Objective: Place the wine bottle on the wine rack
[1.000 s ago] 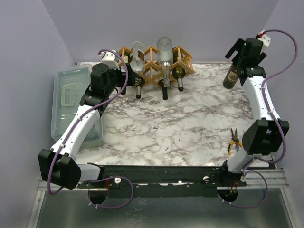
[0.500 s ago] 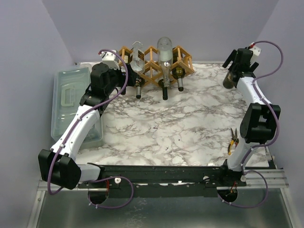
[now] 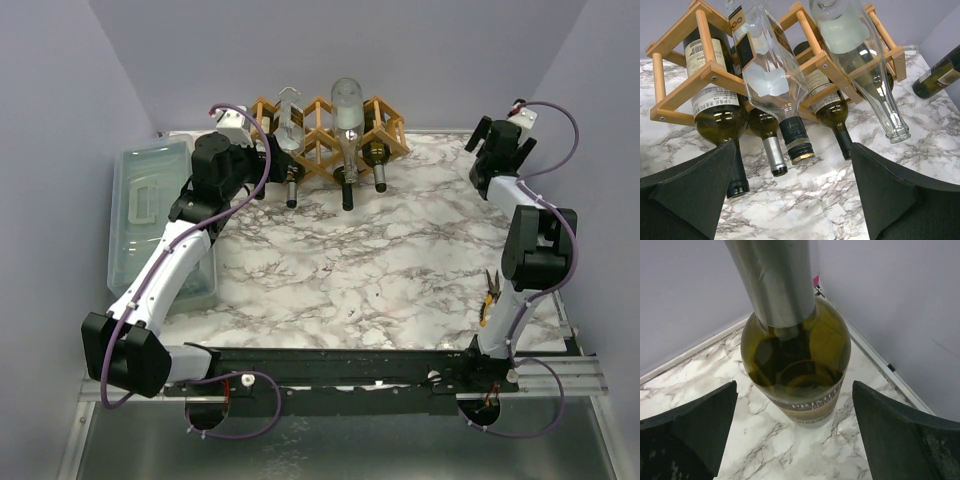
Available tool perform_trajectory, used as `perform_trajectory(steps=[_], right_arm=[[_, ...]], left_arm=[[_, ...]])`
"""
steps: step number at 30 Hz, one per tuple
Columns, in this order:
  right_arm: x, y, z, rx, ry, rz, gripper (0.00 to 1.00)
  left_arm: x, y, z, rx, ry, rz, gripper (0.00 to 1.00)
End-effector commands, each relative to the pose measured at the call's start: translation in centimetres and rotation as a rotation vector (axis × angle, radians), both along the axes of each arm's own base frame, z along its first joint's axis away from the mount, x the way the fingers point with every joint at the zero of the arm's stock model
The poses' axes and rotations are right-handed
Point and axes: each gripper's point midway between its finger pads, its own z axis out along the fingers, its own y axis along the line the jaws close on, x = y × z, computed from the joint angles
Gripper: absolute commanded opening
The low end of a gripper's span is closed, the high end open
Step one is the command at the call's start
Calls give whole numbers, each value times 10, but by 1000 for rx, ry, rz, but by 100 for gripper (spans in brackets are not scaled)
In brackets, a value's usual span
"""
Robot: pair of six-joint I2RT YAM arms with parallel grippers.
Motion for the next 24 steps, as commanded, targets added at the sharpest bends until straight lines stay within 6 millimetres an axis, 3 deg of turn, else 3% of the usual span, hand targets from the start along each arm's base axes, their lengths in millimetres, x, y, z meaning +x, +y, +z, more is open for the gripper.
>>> perform_trajectory(steps=[1, 8, 14, 19, 22, 24], right_arm=[[20, -14, 0, -68, -39, -21, 100], [24, -25, -12, -101, -49, -21, 100], [38, -32, -28, -131, -2, 26, 100], [47, -29, -42, -154, 15, 84, 99], [54, -19, -47, -179, 29, 170, 91], [55, -13, -45, -181, 5, 205, 80]], left_arm=[[3, -4, 1, -7, -3, -20, 98], [4, -5, -2, -3, 7, -25, 99], [3, -6, -3, -2, 8, -32, 98], [3, -6, -2, 0, 6, -32, 98], [3, -6, -2, 0, 6, -32, 98], [3, -6, -1, -1, 4, -35, 98]])
